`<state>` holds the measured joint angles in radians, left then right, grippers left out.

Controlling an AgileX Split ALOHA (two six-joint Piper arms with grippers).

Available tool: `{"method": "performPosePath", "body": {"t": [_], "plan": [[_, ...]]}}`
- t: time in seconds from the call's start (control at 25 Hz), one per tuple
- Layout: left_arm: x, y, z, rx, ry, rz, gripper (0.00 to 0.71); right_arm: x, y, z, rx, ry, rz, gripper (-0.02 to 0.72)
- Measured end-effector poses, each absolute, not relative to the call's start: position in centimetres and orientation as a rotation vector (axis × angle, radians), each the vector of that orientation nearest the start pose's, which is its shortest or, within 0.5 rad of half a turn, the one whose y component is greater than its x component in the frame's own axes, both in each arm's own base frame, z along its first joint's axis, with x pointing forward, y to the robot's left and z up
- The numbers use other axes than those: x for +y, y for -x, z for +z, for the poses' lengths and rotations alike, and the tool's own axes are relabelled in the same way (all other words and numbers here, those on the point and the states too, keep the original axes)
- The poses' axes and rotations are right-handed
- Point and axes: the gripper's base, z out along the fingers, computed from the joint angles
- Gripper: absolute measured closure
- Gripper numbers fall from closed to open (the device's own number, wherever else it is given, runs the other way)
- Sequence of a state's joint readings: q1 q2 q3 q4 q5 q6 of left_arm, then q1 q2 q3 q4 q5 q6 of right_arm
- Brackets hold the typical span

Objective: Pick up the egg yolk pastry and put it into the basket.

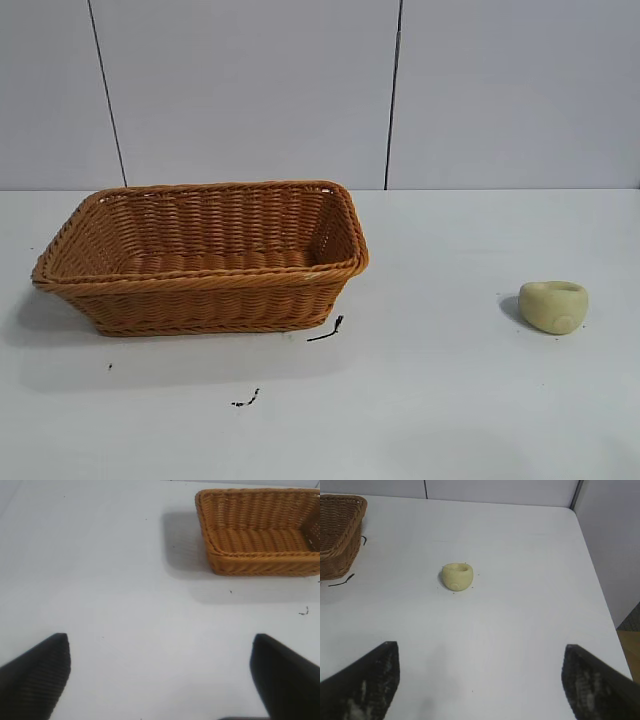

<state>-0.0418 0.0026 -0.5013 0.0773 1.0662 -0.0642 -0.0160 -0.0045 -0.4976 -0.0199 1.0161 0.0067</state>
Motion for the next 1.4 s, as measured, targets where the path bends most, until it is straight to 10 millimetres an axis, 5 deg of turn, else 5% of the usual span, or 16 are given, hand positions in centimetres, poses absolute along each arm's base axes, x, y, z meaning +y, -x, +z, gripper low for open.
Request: {"method": "performPosePath", "body": {"t": [0.44, 0.68, 0.92, 1.0, 1.36, 1.4], "plan": [[0.6, 0.5, 27.7, 2.049, 0.027, 0.027, 0.014, -0.1, 0.2, 28.0, 2.006, -0.023, -0.027, 0.094], [0.6, 0.5, 27.7, 2.049, 0.027, 0.027, 0.014, -0.2, -2.9, 29.3, 2.173, -0.023, -0.027, 0.092], [0.6, 0.5, 27.7, 2.049, 0.027, 0.027, 0.014, -0.3, -10.2, 30.8, 2.432, -0.022, -0.027, 0.085], [0.6, 0.5, 27.7, 2.049, 0.027, 0.027, 0.014, -0.4, -14.6, 30.7, 2.551, -0.022, -0.026, 0.085], [0.6, 0.5, 27.7, 2.049, 0.027, 0.027, 0.014, -0.5, -26.6, 28.1, 2.739, -0.025, -0.015, 0.084], [0.6, 0.5, 27.7, 2.049, 0.027, 0.027, 0.014, -0.5, -29.3, 27.1, 2.772, -0.016, -0.017, 0.084]]}}
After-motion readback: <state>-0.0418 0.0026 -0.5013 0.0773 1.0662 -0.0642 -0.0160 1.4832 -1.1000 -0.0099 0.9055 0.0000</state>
